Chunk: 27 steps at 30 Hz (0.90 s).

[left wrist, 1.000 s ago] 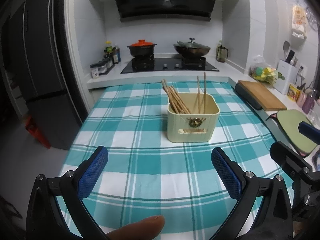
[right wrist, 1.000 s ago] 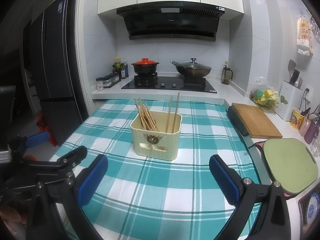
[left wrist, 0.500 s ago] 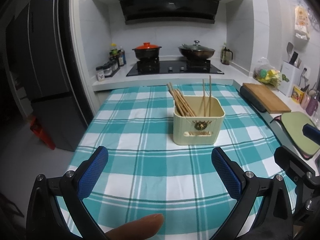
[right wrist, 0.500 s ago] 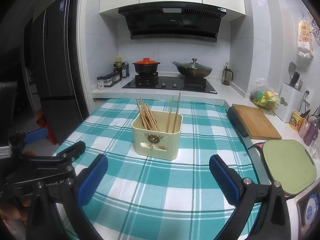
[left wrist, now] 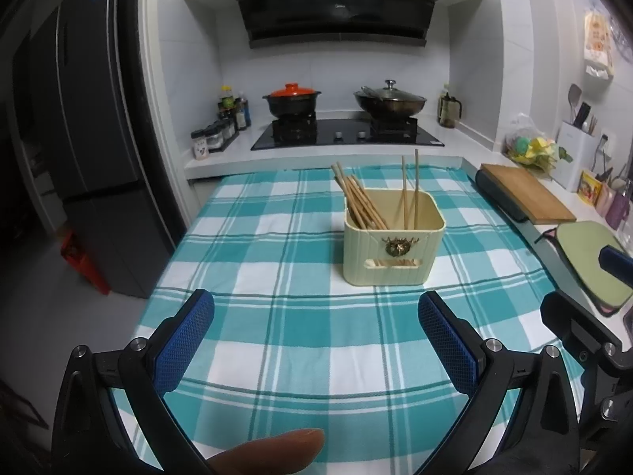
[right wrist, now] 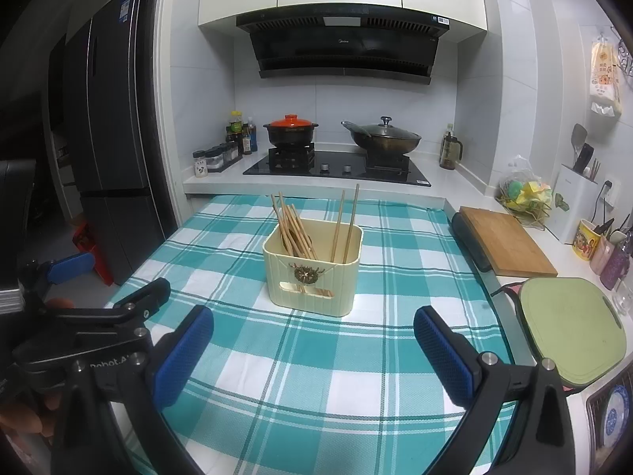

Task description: Organize utensils

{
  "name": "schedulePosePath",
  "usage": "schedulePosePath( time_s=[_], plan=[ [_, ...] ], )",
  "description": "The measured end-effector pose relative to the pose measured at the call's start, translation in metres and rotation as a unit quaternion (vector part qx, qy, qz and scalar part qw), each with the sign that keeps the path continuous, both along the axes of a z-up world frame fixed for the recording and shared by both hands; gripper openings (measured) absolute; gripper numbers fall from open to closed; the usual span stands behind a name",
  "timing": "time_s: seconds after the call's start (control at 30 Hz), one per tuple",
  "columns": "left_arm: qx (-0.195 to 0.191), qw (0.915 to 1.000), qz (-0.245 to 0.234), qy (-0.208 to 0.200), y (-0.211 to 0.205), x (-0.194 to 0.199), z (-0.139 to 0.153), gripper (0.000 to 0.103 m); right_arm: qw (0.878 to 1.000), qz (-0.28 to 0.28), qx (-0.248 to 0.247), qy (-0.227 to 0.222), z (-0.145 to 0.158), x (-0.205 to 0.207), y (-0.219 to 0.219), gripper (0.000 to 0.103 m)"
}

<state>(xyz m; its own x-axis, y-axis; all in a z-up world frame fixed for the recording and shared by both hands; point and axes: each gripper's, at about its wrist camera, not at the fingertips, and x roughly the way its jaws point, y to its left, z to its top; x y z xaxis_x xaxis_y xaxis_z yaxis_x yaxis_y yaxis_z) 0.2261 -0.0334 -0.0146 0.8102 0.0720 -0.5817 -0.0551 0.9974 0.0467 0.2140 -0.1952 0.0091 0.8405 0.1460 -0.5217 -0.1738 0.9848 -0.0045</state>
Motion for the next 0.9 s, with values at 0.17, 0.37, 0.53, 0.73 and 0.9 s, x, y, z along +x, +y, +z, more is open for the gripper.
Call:
schedulePosePath(
  time_s=[0.17,0.37,0.53,0.73,0.9],
  plan=[
    [0.001,1.0000,-0.004,0.000,-0.0025,-0.0008,0.0013,0.103,1.000,0.000,0.000,0.000,-0.0001,0.0000,0.0004,0.103],
    [-0.001,1.0000,-0.003,-0.001,-0.0019,0.0003,0.0023,0.103,1.000,-0.001,-0.002,-0.001,-0.0004,-0.0004,-0.0001,0.103],
    [-0.003,1.0000,-0.002,0.003,-0.0018,0.0019,0.0010,0.103,1.000,-0.003,-0.003,0.002,-0.0032,-0.0014,-0.0041,0.103],
    [-0.003,1.0000,-0.003,0.004,-0.0025,0.0029,0.0005,0.103,1.000,-0.003,-0.006,0.003,-0.0036,-0.0012,-0.0045,0.103],
    [-0.003,1.0000,-0.005,0.008,-0.0038,0.0056,-0.0027,0.103,1.000,-0.006,-0.006,0.005,-0.0057,0.0003,-0.0059,0.103]
  ],
)
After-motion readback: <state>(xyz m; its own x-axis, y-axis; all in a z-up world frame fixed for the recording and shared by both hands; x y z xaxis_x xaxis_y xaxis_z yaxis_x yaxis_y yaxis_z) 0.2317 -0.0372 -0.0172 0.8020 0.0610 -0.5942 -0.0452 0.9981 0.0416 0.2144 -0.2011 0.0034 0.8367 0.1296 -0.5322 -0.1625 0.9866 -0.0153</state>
